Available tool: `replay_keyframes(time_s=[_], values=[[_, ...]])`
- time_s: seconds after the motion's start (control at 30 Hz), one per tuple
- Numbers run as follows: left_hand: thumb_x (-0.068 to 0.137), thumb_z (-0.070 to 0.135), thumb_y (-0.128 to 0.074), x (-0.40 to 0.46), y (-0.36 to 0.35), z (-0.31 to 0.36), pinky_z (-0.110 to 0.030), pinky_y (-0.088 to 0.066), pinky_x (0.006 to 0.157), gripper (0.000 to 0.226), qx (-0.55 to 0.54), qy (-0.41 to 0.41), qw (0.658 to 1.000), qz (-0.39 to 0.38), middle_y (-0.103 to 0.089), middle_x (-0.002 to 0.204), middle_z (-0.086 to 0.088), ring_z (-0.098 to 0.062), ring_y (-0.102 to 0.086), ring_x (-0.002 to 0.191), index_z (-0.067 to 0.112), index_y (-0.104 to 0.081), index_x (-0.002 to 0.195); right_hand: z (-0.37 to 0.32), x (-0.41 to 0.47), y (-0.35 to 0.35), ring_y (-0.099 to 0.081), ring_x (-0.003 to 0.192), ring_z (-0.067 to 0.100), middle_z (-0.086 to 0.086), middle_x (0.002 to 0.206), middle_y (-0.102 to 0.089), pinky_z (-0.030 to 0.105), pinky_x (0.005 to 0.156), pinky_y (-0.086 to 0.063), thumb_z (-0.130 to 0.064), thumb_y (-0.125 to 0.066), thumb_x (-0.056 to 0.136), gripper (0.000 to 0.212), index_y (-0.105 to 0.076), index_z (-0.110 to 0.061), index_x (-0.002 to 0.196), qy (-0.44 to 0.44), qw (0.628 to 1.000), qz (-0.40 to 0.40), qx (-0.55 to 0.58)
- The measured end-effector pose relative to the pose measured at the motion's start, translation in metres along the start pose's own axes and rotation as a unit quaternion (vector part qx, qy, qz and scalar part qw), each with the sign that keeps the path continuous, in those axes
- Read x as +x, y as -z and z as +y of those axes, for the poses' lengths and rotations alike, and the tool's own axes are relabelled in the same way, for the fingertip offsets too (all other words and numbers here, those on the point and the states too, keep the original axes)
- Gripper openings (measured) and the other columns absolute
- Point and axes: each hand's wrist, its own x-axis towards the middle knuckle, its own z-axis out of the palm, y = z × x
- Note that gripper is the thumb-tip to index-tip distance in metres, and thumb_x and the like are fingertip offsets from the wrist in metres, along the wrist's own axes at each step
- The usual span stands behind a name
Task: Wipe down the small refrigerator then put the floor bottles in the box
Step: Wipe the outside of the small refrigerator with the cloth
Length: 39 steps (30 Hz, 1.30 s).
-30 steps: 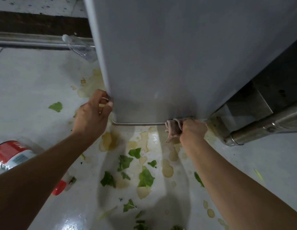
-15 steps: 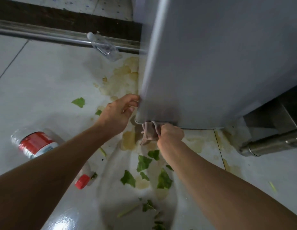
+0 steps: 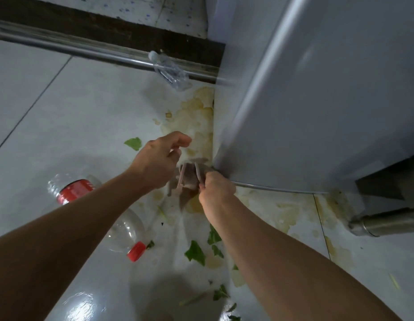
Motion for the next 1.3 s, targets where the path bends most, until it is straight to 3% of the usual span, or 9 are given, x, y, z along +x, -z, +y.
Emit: replay_keyframes(time_s=[0.07,0.27,0.37,0.47,0.6,0.77,1.03,1.2,1.3], values=[[0.093,0.005,-0.044,-0.003,0.006,0.001,-0.038,-0.045,0.099,0.033,0.000,0.000,1.000,0.009,-0.064,0.119,0.006,-0.012,-0.057,0.112,0.020,-0.059,0.118,-0.006,-0.002,-0.001,-0.056,0.114,0.026,0.012,0.122,-0.061,0.006,0.069,-0.040,-0.020,-0.047,0.098,0.028,-0.058,-0.007,0.120,0.053,0.998,-0.024,-0.036],[0.093,0.006,-0.046,-0.018,0.031,0.002,-0.035,-0.047,0.095,0.029,0.020,-0.004,0.999,0.044,-0.066,0.113,0.005,-0.015,-0.060,0.107,0.019,-0.060,0.115,-0.002,0.000,0.007,-0.060,0.110,0.030,0.012,0.115,-0.065,0.032,0.094,-0.045,-0.027,-0.060,0.091,0.033,-0.060,-0.013,0.121,0.085,0.992,-0.003,-0.093],[0.093,0.006,-0.047,-0.026,0.038,0.007,-0.032,-0.047,0.092,0.027,0.019,-0.005,0.998,0.059,-0.066,0.111,0.004,-0.015,-0.060,0.103,0.018,-0.060,0.113,0.000,-0.012,0.022,-0.052,0.119,0.039,0.025,0.127,-0.056,0.046,0.105,-0.040,-0.010,-0.053,0.093,0.033,-0.053,0.003,0.123,0.079,0.990,-0.062,0.097],[0.094,0.007,-0.047,-0.033,0.043,0.019,-0.024,-0.044,0.088,0.027,0.021,-0.005,0.997,0.069,-0.065,0.111,0.005,-0.012,-0.059,0.102,0.019,-0.060,0.113,-0.007,-0.024,0.043,-0.043,0.126,0.045,0.035,0.131,-0.047,0.049,0.106,-0.038,0.002,-0.040,0.095,0.033,-0.048,0.015,0.125,0.011,0.920,-0.109,0.376],[0.094,0.009,-0.046,-0.041,0.052,0.044,-0.022,-0.043,0.085,0.027,0.025,-0.020,0.997,0.076,-0.064,0.113,0.008,-0.010,-0.058,0.105,0.022,-0.059,0.114,-0.031,-0.037,0.078,-0.067,0.055,0.022,0.016,0.059,-0.066,0.023,0.040,-0.052,0.003,-0.044,0.093,0.017,-0.061,0.002,0.090,-0.121,0.800,-0.090,0.580],[0.096,0.013,-0.045,-0.053,0.062,0.080,-0.018,-0.043,0.074,0.027,0.029,-0.033,0.995,0.090,-0.062,0.117,0.009,-0.011,-0.058,0.105,0.025,-0.057,0.115,-0.057,-0.075,0.129,-0.054,0.027,0.019,0.011,0.037,-0.056,0.022,0.024,-0.038,0.003,-0.042,0.095,0.028,-0.055,0.001,0.071,-0.047,0.793,-0.109,0.597],[0.095,0.011,-0.047,-0.072,0.076,0.121,-0.024,-0.043,0.088,0.027,0.062,-0.040,0.990,0.121,-0.061,0.120,0.006,-0.013,-0.056,0.109,0.023,-0.055,0.118,-0.057,-0.133,0.178,-0.061,0.075,0.023,0.015,0.094,-0.064,0.027,0.055,-0.049,0.008,-0.060,0.084,0.024,-0.062,-0.006,0.104,0.123,0.845,-0.047,0.518],[0.093,0.015,-0.051,-0.077,0.079,0.120,-0.028,-0.047,0.085,0.027,0.094,-0.025,0.989,0.114,-0.061,0.119,0.006,-0.012,-0.056,0.107,0.025,-0.054,0.118,-0.030,-0.152,0.171,-0.060,0.089,0.021,0.006,0.100,-0.060,0.030,0.065,-0.050,0.006,-0.060,0.082,0.035,-0.049,-0.024,0.097,0.255,0.936,0.012,0.242],[0.091,0.016,-0.055,-0.077,0.084,0.115,-0.027,-0.044,0.087,0.029,0.127,-0.008,0.987,0.098,-0.062,0.117,0.006,-0.013,-0.057,0.106,0.025,-0.054,0.118,-0.026,-0.150,0.165,-0.053,0.089,0.013,-0.004,0.101,-0.052,0.025,0.072,-0.042,0.002,-0.057,0.082,0.044,-0.039,-0.025,0.112,0.344,0.934,0.054,0.082]])
